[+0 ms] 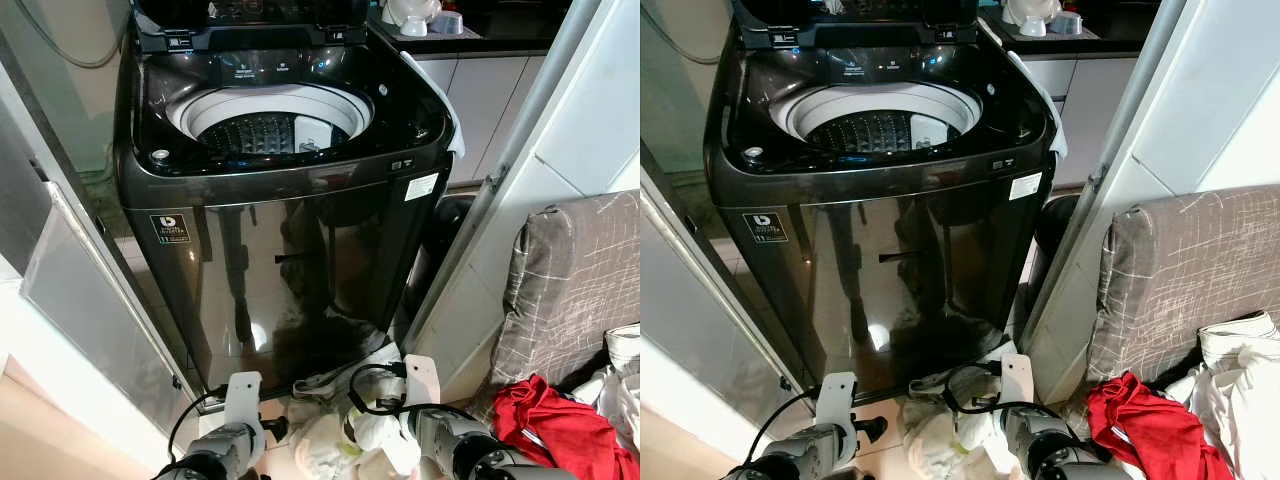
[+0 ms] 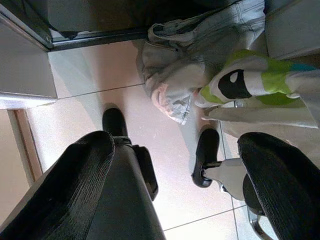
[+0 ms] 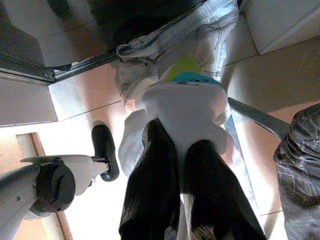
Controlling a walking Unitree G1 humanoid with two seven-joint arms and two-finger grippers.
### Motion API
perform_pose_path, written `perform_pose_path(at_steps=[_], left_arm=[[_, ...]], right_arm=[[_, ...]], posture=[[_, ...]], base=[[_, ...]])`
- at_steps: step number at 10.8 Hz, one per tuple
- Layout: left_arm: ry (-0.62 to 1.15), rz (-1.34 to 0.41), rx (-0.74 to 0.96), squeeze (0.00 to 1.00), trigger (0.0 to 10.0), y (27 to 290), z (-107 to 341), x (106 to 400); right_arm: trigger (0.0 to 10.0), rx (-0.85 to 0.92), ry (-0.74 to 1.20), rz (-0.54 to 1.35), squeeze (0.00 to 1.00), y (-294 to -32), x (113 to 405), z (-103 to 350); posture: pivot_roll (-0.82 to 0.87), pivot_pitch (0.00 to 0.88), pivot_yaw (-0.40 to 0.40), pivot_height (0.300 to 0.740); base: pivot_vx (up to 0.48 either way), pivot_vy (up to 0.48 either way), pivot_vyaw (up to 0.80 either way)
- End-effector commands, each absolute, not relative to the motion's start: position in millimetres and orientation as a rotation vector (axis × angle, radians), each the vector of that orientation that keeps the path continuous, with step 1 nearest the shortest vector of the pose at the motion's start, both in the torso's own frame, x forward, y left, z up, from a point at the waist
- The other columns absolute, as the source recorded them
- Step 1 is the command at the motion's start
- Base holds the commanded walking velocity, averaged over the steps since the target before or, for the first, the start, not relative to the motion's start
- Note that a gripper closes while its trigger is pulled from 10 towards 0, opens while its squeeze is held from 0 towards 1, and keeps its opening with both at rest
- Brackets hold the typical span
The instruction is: Clothes washing
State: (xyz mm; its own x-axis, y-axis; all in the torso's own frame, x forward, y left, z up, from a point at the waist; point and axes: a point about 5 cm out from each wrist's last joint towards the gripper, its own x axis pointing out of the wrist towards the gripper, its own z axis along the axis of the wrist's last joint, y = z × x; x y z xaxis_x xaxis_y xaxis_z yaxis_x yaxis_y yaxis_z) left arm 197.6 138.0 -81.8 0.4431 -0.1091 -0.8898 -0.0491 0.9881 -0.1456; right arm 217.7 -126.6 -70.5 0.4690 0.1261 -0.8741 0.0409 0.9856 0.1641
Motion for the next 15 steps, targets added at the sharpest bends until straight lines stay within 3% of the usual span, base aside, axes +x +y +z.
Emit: perform_pose_path(at_steps=[1,7,9,15], left_arm=[[1.112,-0.02,-0.172,0.0,10.0,138.8,-82.0,197.2],[1.074,-0.022,-0.138,0.0,10.0,147.1,-76.9,206.9],[1.07,-0.108,-0.016,0.0,10.0,152.9,-74.6,210.3],[1.058,-0.069,-0.06,0.0,10.0,152.0,-75.1,209.7]], right_arm=[[0.0,0.175,1.07,0.051,0.0,-128.0,219.9,-69.3],[0.0,0.167,1.02,0.047,0.0,-132.9,234.7,-60.2],[0.0,0.204,1.009,0.029,0.0,-129.4,234.2,-60.6],[0.0,0.175,1.014,0.038,0.0,-131.5,228.1,-64.5]], posture=[[-0.08,0.0,-0.023,0.732],[-0.1,0.0,-0.012,0.732],[-0.12,0.0,0.068,0.732],[-0.13,0.0,0.036,0.732]], base=[[0.0,0.0,0.0],[0.0,0.0,0.0],[0.0,0.0,0.0],[0.0,0.0,0.0]])
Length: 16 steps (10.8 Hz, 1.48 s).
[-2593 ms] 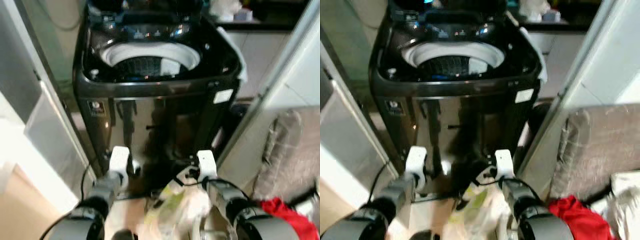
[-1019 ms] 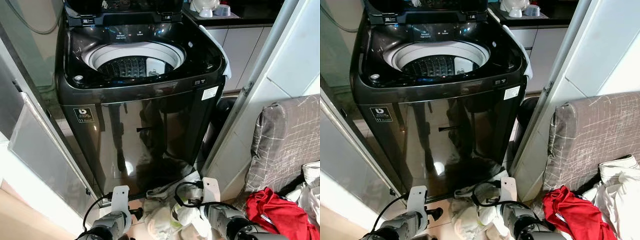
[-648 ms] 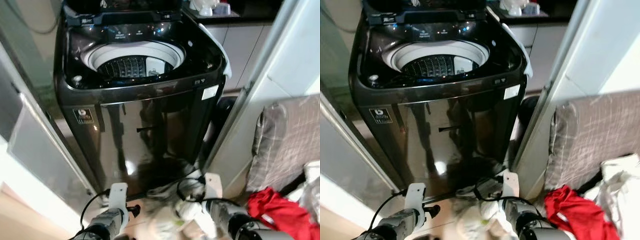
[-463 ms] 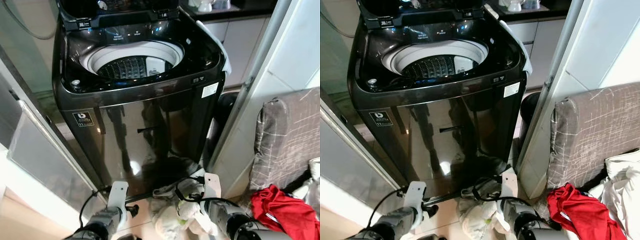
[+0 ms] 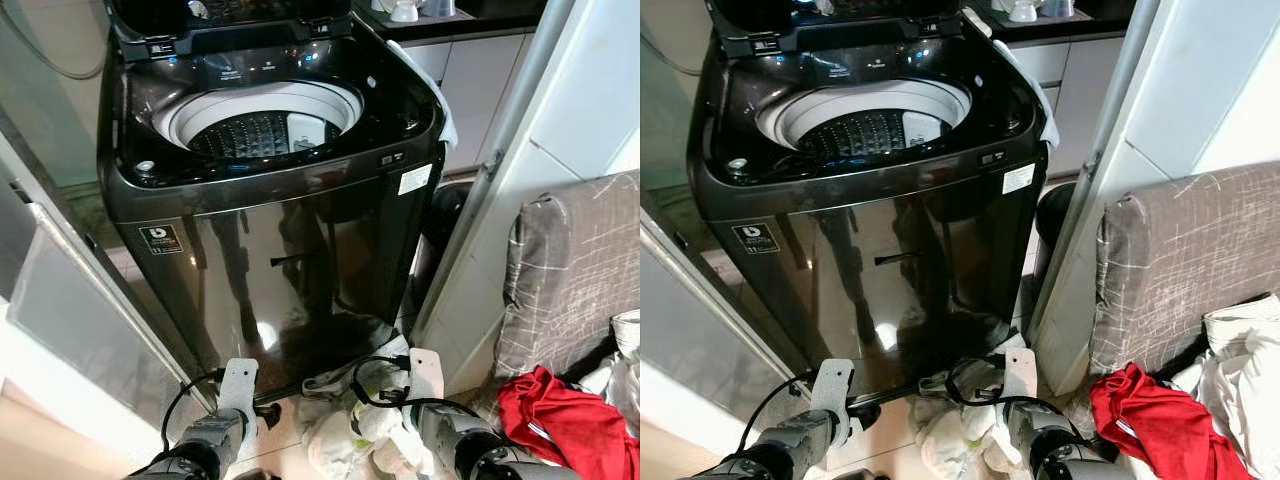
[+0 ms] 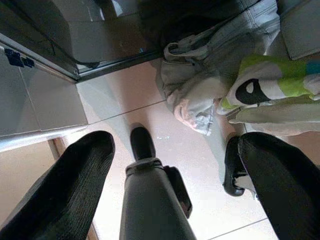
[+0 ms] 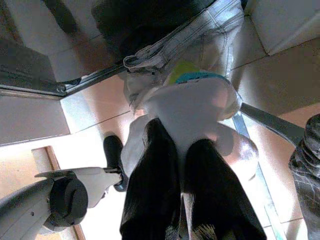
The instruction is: Clothes washing
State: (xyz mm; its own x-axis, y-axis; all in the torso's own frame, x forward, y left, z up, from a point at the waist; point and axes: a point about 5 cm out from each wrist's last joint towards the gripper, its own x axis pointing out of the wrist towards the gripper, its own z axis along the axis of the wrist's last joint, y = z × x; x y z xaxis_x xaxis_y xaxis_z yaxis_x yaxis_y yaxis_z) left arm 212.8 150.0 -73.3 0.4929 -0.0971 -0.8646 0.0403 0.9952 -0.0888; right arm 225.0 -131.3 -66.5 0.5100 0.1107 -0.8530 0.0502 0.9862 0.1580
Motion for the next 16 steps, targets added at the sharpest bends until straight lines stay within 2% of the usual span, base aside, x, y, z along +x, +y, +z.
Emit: perform_pose_path(at_steps=[1,5,16], left_arm=[[1.059,-0.067,-0.065,0.0,10.0,151.2,-75.6,208.8],[1.056,-0.031,-0.103,0.0,10.0,154.8,-75.6,208.7],[1.046,-0.11,-0.082,0.0,10.0,142.3,-71.4,216.3]], right_arm=[[0.0,0.182,1.013,0.037,0.0,-131.3,228.5,-64.2],[0.0,0.194,1.018,0.047,0.0,-130.2,227.9,-64.5],[0.0,0.141,1.0,0.087,0.0,-130.3,237.2,-58.5]], posture=[[-0.13,0.0,0.031,0.732],[-0.13,0.0,0.021,0.732],[-0.13,0.0,0.016,0.732]], base=[[0.0,0.0,0.0],[0.0,0.0,0.0],[0.0,0.0,0.0]])
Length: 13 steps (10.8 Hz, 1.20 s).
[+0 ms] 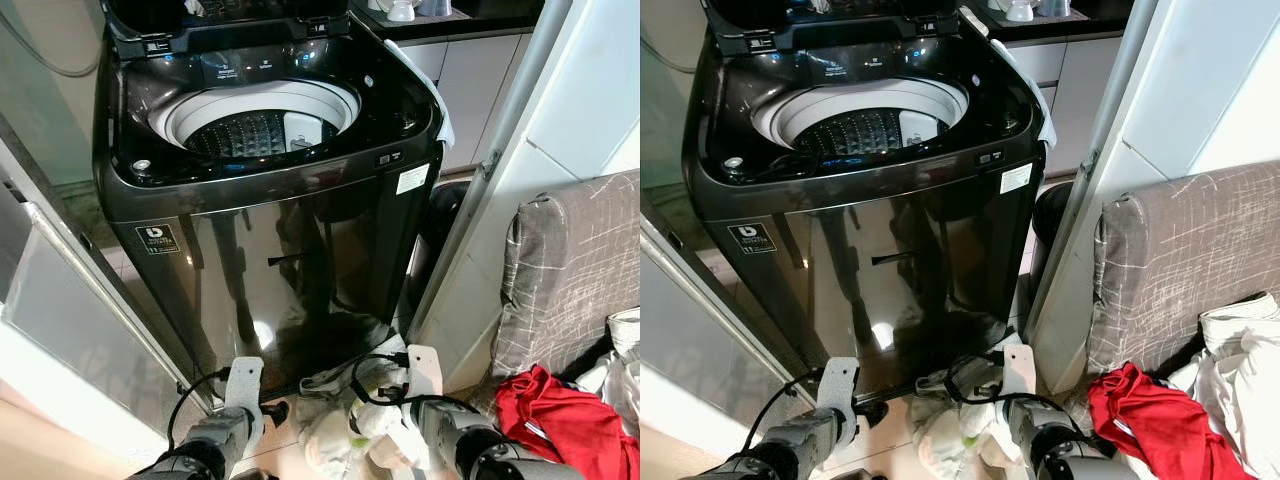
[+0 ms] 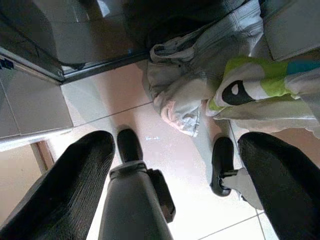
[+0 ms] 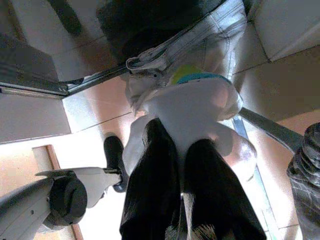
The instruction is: Clothes washing
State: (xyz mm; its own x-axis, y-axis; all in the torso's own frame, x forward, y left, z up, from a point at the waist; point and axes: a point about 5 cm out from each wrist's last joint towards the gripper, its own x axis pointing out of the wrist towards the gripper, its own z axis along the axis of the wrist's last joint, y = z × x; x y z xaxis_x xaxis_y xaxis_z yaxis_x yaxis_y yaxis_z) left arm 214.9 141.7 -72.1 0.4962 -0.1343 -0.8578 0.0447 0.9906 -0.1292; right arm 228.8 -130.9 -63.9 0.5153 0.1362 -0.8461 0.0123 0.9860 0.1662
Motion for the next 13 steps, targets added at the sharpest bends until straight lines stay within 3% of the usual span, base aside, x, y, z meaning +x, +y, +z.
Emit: perform_pose_path(at_steps=[1,13], left_arm=[[1.044,-0.108,-0.083,0.0,10.0,142.7,-70.9,217.1],[1.041,-0.079,-0.064,0.0,10.0,146.5,-72.0,215.4]], right_arm=[[10.0,0.108,1.01,0.071,0.0,-132.6,236.7,-59.0],[10.0,0.091,1.025,0.082,0.0,-133.1,233.1,-61.3]], posture=[[-0.13,0.0,0.012,0.732],[-0.11,0.0,-0.009,0.732]], base=[[0.0,0.0,0.0],[0.0,0.0,0.0]])
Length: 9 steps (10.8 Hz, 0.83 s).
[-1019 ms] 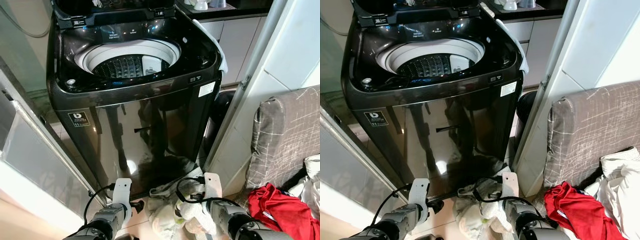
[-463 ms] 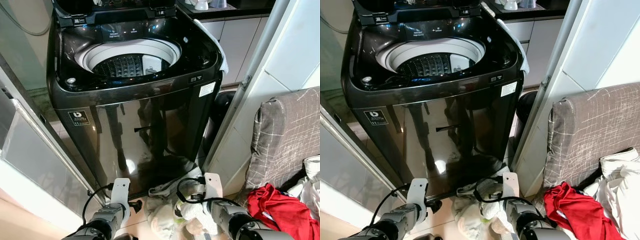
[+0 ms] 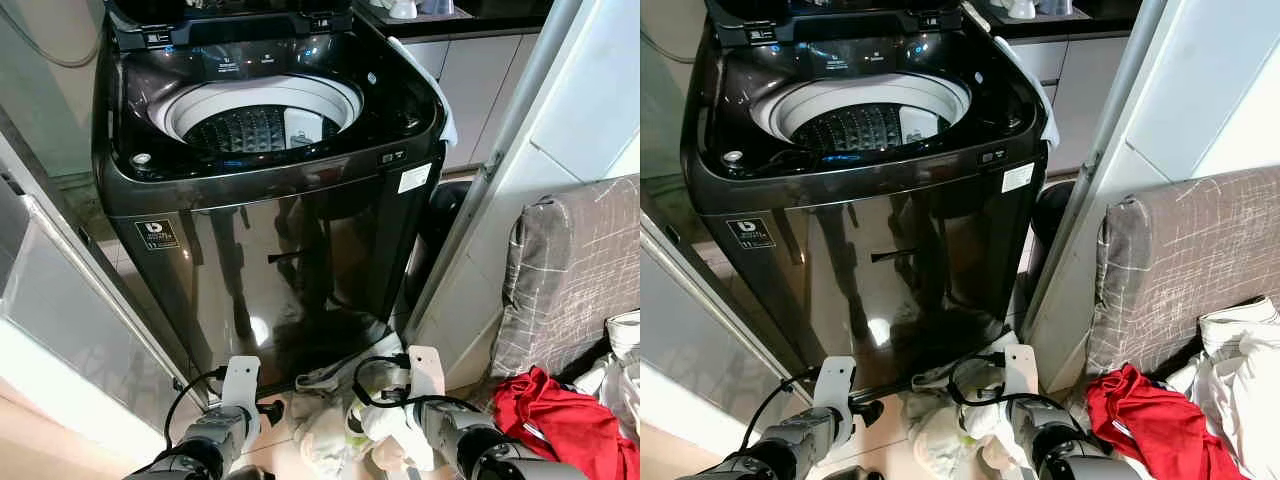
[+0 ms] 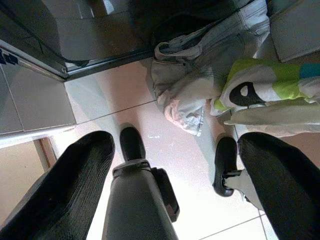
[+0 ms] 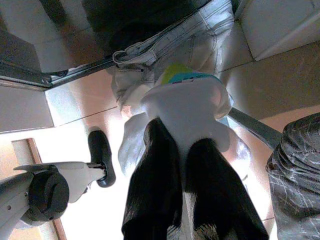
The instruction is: Clothes washing
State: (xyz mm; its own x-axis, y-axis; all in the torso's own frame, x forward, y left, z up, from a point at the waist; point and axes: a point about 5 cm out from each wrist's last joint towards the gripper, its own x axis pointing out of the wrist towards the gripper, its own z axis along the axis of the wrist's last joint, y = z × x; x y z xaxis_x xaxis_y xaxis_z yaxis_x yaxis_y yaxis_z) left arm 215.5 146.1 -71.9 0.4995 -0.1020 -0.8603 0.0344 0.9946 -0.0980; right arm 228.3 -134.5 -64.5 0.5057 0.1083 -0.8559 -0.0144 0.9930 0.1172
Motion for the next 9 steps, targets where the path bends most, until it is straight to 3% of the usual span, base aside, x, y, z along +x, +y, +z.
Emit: perform_pose_path(at_steps=[1,3,4,6,9], left_arm=[[1.041,-0.088,-0.058,0.0,10.0,145.4,-71.3,216.5],[0.979,-0.068,-0.079,0.0,10.0,146.4,-68.2,221.6],[0.976,-0.029,-0.078,0.0,10.0,151.0,-67.1,223.5],[0.989,0.012,-0.186,0.0,10.0,151.1,-66.2,225.0],[0.992,0.01,-0.139,0.0,10.0,153.0,-66.2,225.1]], right_arm=[[10.0,0.101,1.021,0.071,0.0,-135.0,235.0,-60.1],[10.0,0.236,1.021,-0.069,0.0,-146.9,235.9,-59.7],[10.0,0.196,1.03,-0.056,0.0,-150.2,233.7,-61.0],[10.0,0.306,1.044,-0.106,0.0,-148.2,231.7,-62.2],[10.0,0.234,1.039,-0.058,0.0,-145.9,233.9,-60.9]], posture=[[-0.12,0.0,-0.003,0.732],[-0.12,0.0,0.002,0.732],[-0.12,0.0,0.005,0.732],[-0.12,0.0,0.005,0.732],[-0.11,0.0,-0.001,0.732]], base=[[0.0,0.0,0.0],[0.0,0.0,0.0],[0.0,0.0,0.0],[0.0,0.0,0.0],[0.0,0.0,0.0]])
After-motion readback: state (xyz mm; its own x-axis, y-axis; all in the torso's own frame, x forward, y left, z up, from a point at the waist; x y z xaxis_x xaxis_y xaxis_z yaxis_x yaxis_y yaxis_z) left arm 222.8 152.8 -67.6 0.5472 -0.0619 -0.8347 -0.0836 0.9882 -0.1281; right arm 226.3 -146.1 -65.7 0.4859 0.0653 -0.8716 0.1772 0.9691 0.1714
